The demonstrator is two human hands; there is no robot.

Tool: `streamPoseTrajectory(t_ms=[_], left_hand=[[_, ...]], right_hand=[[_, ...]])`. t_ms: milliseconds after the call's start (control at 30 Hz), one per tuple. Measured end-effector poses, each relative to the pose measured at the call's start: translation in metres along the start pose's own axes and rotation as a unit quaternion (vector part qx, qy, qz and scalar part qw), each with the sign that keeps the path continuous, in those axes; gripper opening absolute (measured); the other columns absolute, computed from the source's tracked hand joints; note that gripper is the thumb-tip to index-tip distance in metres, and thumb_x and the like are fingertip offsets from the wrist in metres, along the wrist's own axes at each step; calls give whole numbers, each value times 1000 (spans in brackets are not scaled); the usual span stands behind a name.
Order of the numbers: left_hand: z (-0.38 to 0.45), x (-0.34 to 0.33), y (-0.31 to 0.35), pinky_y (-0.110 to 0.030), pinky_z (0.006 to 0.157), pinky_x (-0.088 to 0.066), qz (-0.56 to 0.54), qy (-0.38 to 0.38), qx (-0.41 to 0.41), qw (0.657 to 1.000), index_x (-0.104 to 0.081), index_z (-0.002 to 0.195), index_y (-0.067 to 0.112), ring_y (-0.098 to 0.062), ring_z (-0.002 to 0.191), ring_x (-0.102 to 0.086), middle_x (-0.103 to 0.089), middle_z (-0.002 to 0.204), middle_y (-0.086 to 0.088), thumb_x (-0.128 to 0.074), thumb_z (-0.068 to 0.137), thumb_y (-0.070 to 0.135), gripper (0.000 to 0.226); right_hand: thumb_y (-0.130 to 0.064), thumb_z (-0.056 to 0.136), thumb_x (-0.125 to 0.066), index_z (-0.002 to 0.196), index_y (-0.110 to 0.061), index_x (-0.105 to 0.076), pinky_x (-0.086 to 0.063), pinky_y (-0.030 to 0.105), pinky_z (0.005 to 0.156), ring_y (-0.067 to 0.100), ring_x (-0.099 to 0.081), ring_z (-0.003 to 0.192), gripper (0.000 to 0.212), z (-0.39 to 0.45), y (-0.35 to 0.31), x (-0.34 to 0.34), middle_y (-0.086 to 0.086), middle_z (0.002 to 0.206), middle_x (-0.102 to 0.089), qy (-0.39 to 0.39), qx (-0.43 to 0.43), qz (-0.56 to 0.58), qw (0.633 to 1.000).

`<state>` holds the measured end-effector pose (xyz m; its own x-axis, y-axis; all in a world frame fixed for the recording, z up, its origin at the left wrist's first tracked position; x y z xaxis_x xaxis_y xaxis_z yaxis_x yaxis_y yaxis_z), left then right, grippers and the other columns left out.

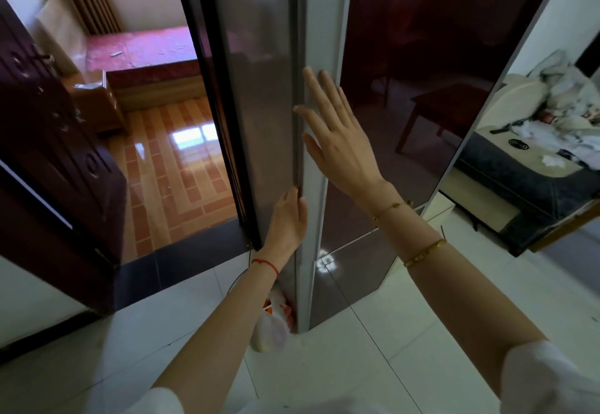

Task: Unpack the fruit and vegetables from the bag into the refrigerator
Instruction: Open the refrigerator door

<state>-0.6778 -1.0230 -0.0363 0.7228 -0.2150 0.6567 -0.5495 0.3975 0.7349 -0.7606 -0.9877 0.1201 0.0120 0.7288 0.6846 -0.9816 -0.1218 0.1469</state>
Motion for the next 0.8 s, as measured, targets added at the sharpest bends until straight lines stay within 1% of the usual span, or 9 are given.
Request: streamPoseTrajectory(t_ms=[67, 133, 200, 333, 400, 467, 600, 700, 800], left_hand=[[-15, -5, 2, -10, 69, -44, -5, 8, -45, 999, -54, 100, 2, -6, 70, -50, -57, 94, -11, -34, 104, 21, 28], [-31, -12, 3, -24, 79, -52, -15, 13, -87, 996, -59, 114, 2, -13, 82, -60, -62, 103, -11, -38, 103, 20, 29], [-44, -15, 9, -34, 83, -53, -30, 26, -120, 992, -61, 116, 6, -18, 91, -64, -64, 108, -8, -43, 102, 19, 26], [-56, -11, 32, -36, 89, -55, -33, 46, -191, 980, -52, 129, 15, -19, 107, -63, -59, 125, -6, -43, 100, 32, 35], [-56, -6, 43, -37, 96, -53, -40, 46, -211, 976, -40, 143, 20, -21, 123, -56, -47, 143, -4, -41, 98, 40, 49], [-53, -3, 55, -40, 103, -48, -36, 38, -246, 968, -27, 151, 22, -22, 136, -45, -31, 156, -2, -46, 97, 37, 59], [-42, -5, 86, -50, 110, -41, -32, 1, -286, 958, -10, 155, 23, -22, 146, -28, -15, 162, 4, -43, 98, 42, 69], [-36, -6, 103, -53, 109, -41, -70, -17, -303, 950, -8, 156, 24, -19, 148, -24, -12, 163, 5, -41, 102, 38, 64], [-36, -9, 119, -51, 117, -28, -77, -26, -339, 937, -11, 156, 21, -11, 150, -11, -10, 164, 3, -36, 104, 34, 58]], right_hand=[[-13, 100, -49, 124, -9, -58, -15, 45, 123, 37, -16, 149, 26, -13, 0, 8, 20, 158, -24, 29, -10, 10, 999], [-14, 100, -52, 127, -6, -58, -16, 47, 123, 39, -19, 147, 29, -29, 3, 19, 23, 156, -27, 58, -23, 15, 998], [-14, 99, -55, 134, -5, -54, -18, 50, 122, 40, -21, 146, 36, -44, 6, 30, 25, 154, -30, 77, -32, 14, 996], [-18, 98, -58, 140, -7, -47, -16, 49, 122, 36, -15, 147, 45, -69, 11, 51, 27, 152, -31, 103, -57, 5, 993], [-22, 97, -60, 139, -8, -48, -15, 50, 122, 32, -13, 146, 45, -80, 13, 59, 27, 152, -32, 114, -70, -7, 991], [-26, 96, -62, 138, -10, -49, -18, 53, 121, 33, -14, 146, 47, -88, 14, 65, 26, 151, -33, 120, -83, -21, 989], [-24, 96, -62, 138, -13, -43, -20, 54, 120, 34, -15, 146, 48, -107, 18, 79, 24, 152, -32, 131, -97, -45, 986], [-24, 96, -60, 141, -15, -37, -20, 54, 120, 33, -13, 146, 52, -124, 21, 91, 20, 152, -27, 128, -106, -78, 983], [-26, 98, -59, 144, -15, -33, -18, 53, 121, 31, -10, 147, 54, -143, 26, 106, 17, 153, -25, 125, -125, -108, 978]])
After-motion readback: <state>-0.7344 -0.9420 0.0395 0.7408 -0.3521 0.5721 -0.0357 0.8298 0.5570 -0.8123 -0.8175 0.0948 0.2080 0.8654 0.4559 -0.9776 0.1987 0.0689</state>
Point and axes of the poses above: each hand's wrist, its own z-axis towards the middle knuckle, its own x-axis out of the back of the hand, y = z × x, the point moved 6 cm from there along z, towards the middle knuckle
